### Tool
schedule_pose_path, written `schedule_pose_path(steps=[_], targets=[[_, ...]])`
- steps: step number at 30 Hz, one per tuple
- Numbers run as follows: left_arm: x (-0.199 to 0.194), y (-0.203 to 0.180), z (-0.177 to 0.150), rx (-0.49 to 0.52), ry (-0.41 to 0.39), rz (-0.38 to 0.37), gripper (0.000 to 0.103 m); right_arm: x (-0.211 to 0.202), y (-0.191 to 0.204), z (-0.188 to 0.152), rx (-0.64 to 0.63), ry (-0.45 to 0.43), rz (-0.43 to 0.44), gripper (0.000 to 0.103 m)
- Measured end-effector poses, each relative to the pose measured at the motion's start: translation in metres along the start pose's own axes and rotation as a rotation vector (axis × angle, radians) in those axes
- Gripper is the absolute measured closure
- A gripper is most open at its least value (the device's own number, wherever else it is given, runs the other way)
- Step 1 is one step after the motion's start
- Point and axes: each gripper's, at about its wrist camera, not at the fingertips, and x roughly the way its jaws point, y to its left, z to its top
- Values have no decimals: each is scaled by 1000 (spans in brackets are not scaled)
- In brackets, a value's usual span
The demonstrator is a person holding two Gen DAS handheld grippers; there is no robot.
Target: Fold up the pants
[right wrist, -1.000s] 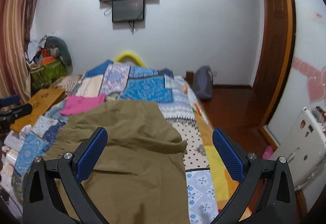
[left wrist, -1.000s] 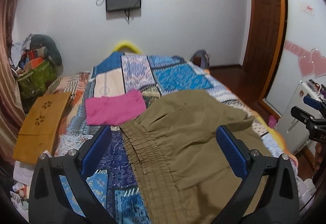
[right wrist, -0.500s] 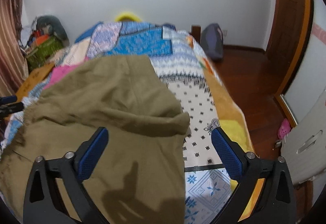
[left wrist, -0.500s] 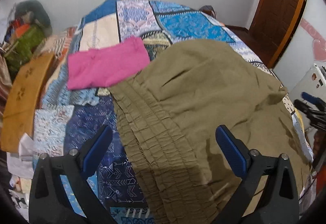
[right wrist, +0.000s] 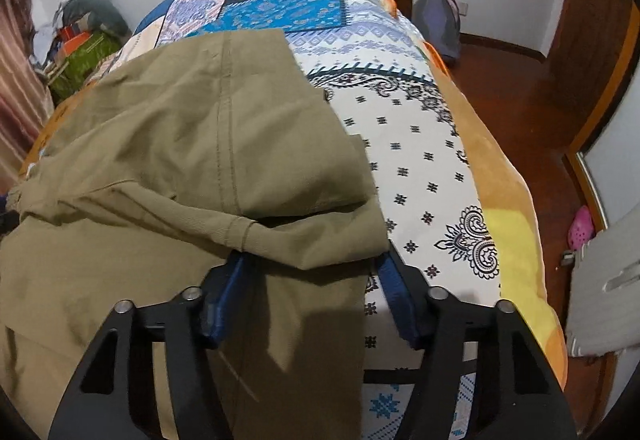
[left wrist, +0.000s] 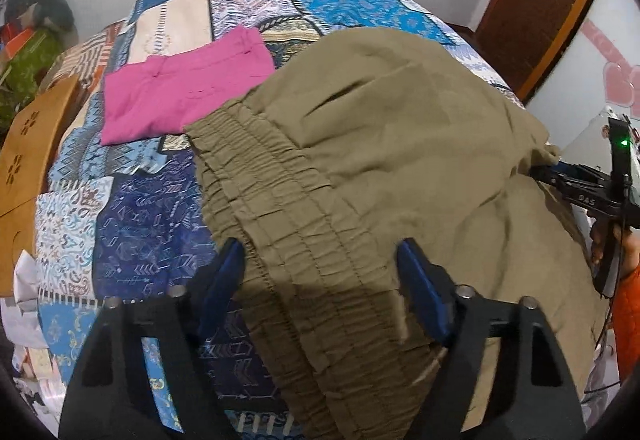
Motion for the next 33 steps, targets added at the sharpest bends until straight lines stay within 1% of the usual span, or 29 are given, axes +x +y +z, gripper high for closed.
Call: schedule_pose_path(steps=[1,2,3,4,7,10,12,14,17,19,21,22,23,26,28,30,31,32,33], targets=[[0,-3,0,18,-2,2,38,0,0,-1,-2,3,-17,65],[0,-7,1,35,-6,12,41,0,-3,-3,-1,7,-22,72],[0,-10,1,54,-9,25,42,0,-6,-3,7,8,-18,75],[0,-14,2,78,-14,40,43,-2,-9,-6,17,7,-18,84],[3,-13,9,94,-11,45,44,-5,-12,-10,39,7,-14,91],[10,-7,18,89,-9,56,44,-8,-10,-13,41,19,-20,92],[15,-2,22,77,0,53,43,-9,-7,-15,38,22,-23,92],[16,1,24,68,15,32,43,-11,-6,-16,29,26,-27,92],[6,4,25,56,28,12,44,-17,-9,-12,42,37,-10,86],[-7,7,27,53,0,23,44,-25,-9,-11,34,30,-2,86],[-14,11,30,42,-17,21,43,-35,-9,-7,29,4,25,83],[-16,13,33,32,-20,16,43,-40,-9,-3,29,-14,34,79],[-17,16,36,19,-21,10,42,-43,-9,1,24,-32,29,75],[-9,20,47,-3,-9,14,41,-48,-6,17,7,-85,10,65],[3,20,53,-11,16,15,41,-43,-6,29,7,-105,5,62],[14,21,55,-20,45,5,40,-31,-7,39,9,-107,10,59],[20,21,56,-25,59,1,40,-21,-8,44,12,-94,18,55],[25,21,56,-27,63,-3,40,-11,-10,47,14,-75,31,54],[29,20,56,-27,60,-1,40,3,-11,50,20,-34,47,54]])
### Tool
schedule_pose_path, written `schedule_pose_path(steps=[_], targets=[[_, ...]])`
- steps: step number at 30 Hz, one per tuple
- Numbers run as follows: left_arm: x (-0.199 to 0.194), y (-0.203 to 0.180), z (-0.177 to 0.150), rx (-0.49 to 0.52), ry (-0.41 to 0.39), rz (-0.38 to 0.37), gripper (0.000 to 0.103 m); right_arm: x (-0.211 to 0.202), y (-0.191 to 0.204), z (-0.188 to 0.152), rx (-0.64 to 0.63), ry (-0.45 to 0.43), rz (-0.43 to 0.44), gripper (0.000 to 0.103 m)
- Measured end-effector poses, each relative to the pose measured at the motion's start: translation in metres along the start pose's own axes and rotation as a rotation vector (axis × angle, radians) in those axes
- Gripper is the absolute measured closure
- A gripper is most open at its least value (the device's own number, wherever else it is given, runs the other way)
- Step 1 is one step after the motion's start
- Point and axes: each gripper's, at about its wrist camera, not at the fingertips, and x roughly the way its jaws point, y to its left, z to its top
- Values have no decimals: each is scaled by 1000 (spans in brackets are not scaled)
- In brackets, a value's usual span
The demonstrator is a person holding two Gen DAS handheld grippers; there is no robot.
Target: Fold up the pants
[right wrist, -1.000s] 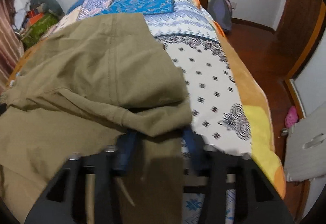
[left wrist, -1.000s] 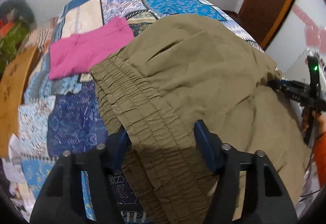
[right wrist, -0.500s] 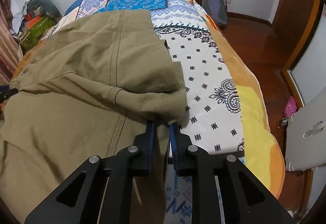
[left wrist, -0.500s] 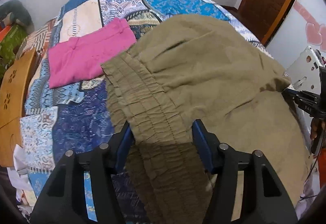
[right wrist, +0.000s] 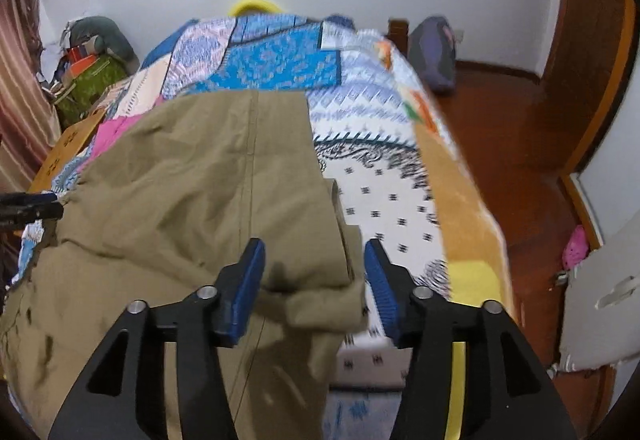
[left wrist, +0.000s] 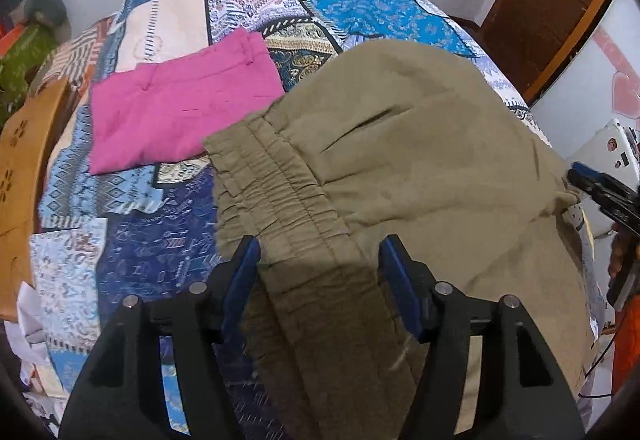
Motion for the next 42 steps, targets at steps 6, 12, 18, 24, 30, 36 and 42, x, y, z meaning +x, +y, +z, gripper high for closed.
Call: schedule_pose_path(steps=[6,12,18,24,30,36,42], targets=[[4,-8,-3,58,-36,57,46,34,-7,8,26,28,30,80],[-2,1,-2,11,-82,82,51,40,9,5,-92,5,-75,89],[3,6,-2,29,-52,68,50,39,-4,8,-36,64,-15,89],[-32,10,5,46,-103,66,38,6,1,23,-53,39,-24,81],[-37,27,31,33,-137,103,29,-14,12,59,-75,-61,-20,53],[0,50,65,-31,-73,31,27,17,21,92,-139,-56,-44,38],[40,70,76,-71,-12,21,27,66,27,121,-166,-4,-32,38]])
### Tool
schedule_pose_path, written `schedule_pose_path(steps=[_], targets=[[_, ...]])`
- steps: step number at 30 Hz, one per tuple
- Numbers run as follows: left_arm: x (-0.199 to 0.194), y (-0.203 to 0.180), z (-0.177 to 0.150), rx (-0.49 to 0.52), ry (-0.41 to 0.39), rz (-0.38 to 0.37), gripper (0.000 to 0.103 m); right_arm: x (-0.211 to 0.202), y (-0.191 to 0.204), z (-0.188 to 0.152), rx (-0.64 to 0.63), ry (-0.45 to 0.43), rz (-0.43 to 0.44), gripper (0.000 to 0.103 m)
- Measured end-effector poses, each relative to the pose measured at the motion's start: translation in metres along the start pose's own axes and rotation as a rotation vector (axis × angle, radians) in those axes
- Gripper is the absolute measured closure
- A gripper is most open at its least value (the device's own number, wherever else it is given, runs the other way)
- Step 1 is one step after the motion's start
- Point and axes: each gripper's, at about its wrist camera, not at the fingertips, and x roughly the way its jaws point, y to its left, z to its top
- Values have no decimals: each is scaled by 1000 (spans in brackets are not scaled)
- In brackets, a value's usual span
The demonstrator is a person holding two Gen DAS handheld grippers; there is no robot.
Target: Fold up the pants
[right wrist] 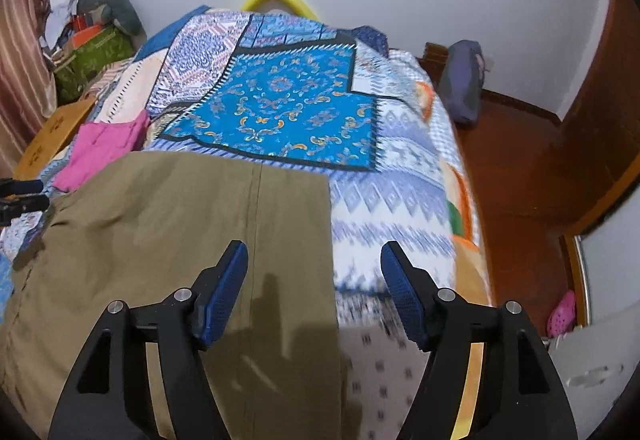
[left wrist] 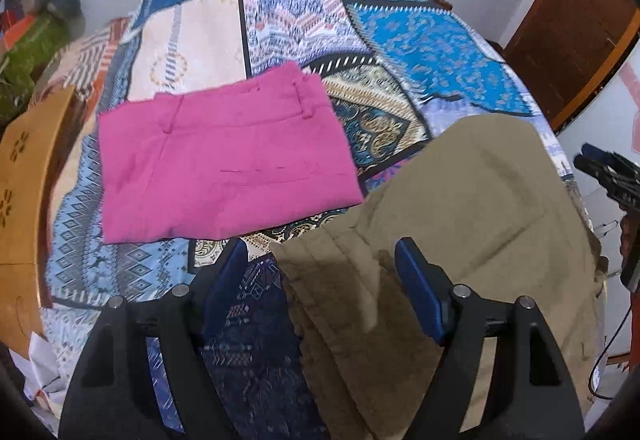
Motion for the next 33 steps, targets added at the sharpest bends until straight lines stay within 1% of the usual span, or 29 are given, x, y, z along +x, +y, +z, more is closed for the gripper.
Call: schedule_pose_path(steps=[3,5,7,10,14,16,18,19,20,21,22,26,30,33], targets=[[14,6,0,-16,38,-37,27,21,2,9,-8,5,20,38],[20,6,0,-21,48,-58,27,32,2,15,-12,1,30,38],[24,5,0,-15,47,-63,27,44,2,19,-3,16,41,38],[28,7,1,-34,58,-81,27,64,3,22,4,59,62,38],[34,3,2,-20,70,-85,27,71,2,21,42,58,90,38],[36,2,3,-20,75,-82,30,73,-1,21,68,67,99,39],[37,1,4,-21,73,-75,34,73,1,20,57,70,99,56],[37,0,4,-14,69,-71,35,72,2,20,54,74,91,70],[36,-1,4,-2,62,-64,37,72,2,20,53,75,70,78],[35,-3,4,13,55,-53,39,72,4,21,41,77,56,83],[34,-6,3,28,47,-38,40,72,4,21,34,78,55,90],[25,-14,3,81,17,32,48,67,8,21,24,58,20,92],[6,-19,6,116,-30,86,52,48,15,29,-6,-15,-46,93],[-14,-26,10,148,-79,120,52,23,13,43,1,-74,-54,93]])
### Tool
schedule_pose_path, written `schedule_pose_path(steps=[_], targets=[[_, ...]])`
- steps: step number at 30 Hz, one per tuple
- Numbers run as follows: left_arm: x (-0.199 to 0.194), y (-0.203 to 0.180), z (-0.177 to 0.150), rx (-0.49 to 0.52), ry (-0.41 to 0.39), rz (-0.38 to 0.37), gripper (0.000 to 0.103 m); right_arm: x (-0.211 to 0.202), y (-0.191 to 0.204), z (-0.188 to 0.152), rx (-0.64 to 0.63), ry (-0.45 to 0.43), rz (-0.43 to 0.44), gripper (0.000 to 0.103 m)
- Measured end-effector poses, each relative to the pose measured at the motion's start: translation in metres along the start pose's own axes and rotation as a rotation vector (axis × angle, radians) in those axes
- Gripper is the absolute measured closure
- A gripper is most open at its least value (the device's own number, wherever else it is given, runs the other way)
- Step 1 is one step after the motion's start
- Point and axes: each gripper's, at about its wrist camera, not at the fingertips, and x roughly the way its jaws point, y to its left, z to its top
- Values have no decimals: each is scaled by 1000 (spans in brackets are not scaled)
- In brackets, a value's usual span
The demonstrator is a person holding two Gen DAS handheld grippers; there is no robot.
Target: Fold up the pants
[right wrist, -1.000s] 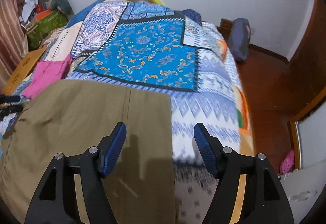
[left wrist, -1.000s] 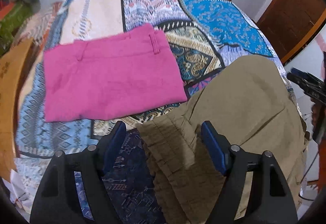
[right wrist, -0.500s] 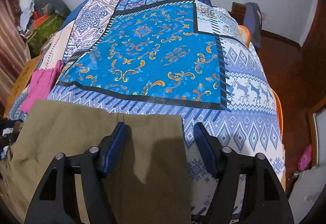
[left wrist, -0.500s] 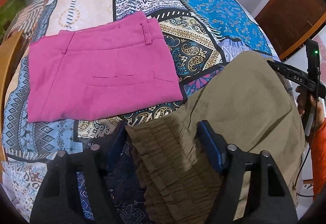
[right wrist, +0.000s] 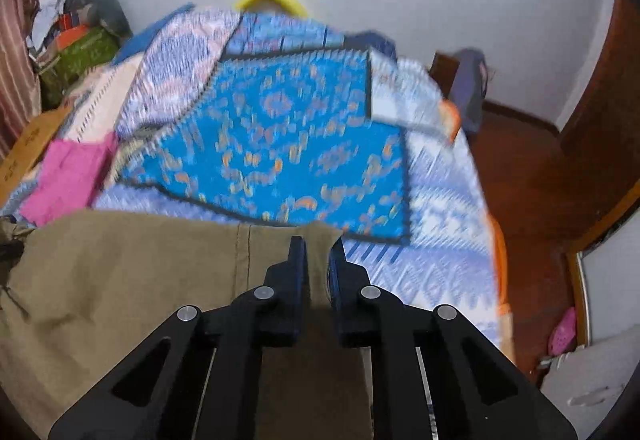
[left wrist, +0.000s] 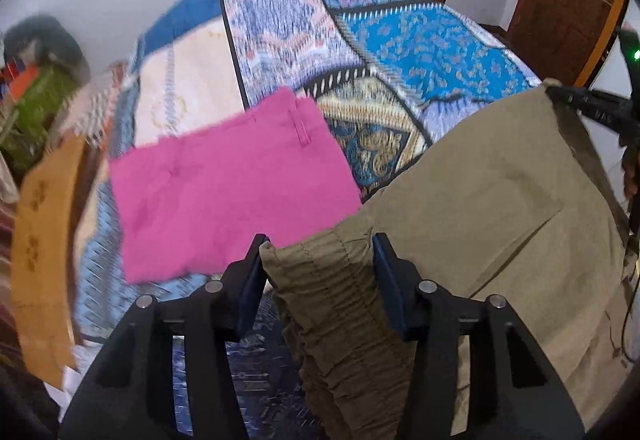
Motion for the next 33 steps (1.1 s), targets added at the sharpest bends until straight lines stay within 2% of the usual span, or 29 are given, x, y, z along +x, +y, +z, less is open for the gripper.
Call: schedule_pose_path(steps=[6,11,21,27,33], targets=[[-49,0,21,-22,-102,15,53,-65,-4,32,25,-156,-29,93],[-93,-6,23,-14,-176,18,53,-111,-4,35,37,-218,-26,93],[-157,-29,-25,31,-241,7,53,-183,-5,-17,97,-268,37,93],[-181,-39,-61,36,-255,-18,54,-217,-6,-60,145,-275,84,93],[-197,-49,-96,74,-262,-22,54,-238,11,-101,131,-256,79,93]])
